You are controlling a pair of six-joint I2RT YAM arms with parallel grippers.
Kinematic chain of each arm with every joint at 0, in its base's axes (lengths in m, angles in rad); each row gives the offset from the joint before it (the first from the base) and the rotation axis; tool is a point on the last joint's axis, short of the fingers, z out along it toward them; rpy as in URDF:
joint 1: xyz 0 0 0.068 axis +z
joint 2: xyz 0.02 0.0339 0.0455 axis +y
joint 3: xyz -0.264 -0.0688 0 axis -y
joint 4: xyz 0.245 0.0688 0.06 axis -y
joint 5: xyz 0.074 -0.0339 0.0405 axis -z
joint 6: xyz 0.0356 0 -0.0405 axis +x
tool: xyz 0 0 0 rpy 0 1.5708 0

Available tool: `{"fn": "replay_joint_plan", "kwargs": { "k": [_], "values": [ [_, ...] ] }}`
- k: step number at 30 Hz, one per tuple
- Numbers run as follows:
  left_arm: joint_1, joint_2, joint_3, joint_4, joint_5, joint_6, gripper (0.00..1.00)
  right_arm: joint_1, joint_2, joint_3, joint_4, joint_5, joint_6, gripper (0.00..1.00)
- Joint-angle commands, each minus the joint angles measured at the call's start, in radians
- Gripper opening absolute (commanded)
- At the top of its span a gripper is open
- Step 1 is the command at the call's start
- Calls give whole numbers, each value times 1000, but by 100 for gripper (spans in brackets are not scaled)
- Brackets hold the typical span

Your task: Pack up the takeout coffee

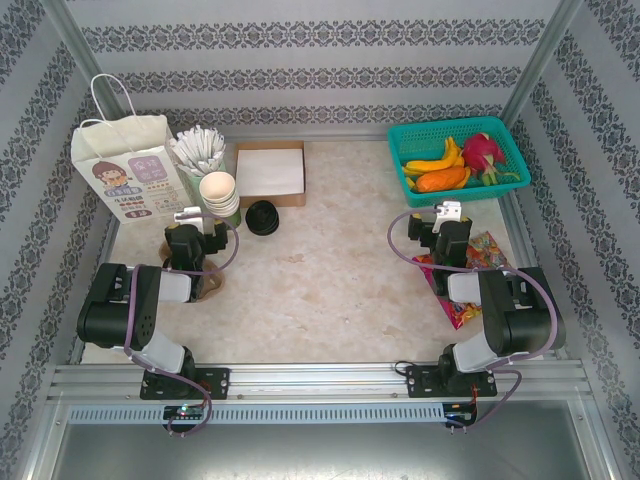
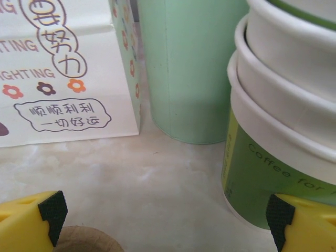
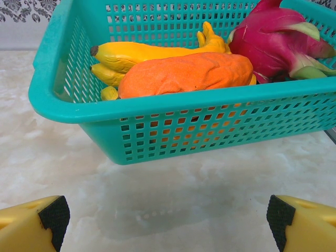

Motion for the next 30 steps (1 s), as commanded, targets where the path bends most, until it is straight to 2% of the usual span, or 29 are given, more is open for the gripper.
{"fn": "replay_joint_plan", "kwargs": {
  "k": [1,4,8,11,15,18,21,23,26,30],
  "values": [
    [-9,-54,52,-106,53,36,100,-6,-9,-7,34,-15,20,98],
    [-9,-167,152,-386,28,16,100,-4,-56,-16,14,-57,0,98],
    [-27,-304,205,-551,-44,-73,100,8,-174,-21,-52,-37,-10,98],
    [-73,-391,233,-652,-148,-166,100,10,-302,-18,-267,-23,86,98],
    [-154,-484,286,-814,-114,-304,100,31,-453,79,-598,-88,154,98],
    [-199,-534,327,-958,-130,-444,100,38,-530,92,-687,-156,244,98],
    [-203,-566,384,-1154,-109,-642,100,52,-596,109,-770,-250,357,98],
    [-202,-570,435,-1299,-88,-741,100,62,-629,119,-821,-265,459,98],
    [-202,-567,506,-1456,-51,-807,100,61,-640,142,-910,-285,606,98],
    [-201,-518,622,-1619,22,-805,100,67,-570,215,-1055,-330,709,98]
  ]
}}
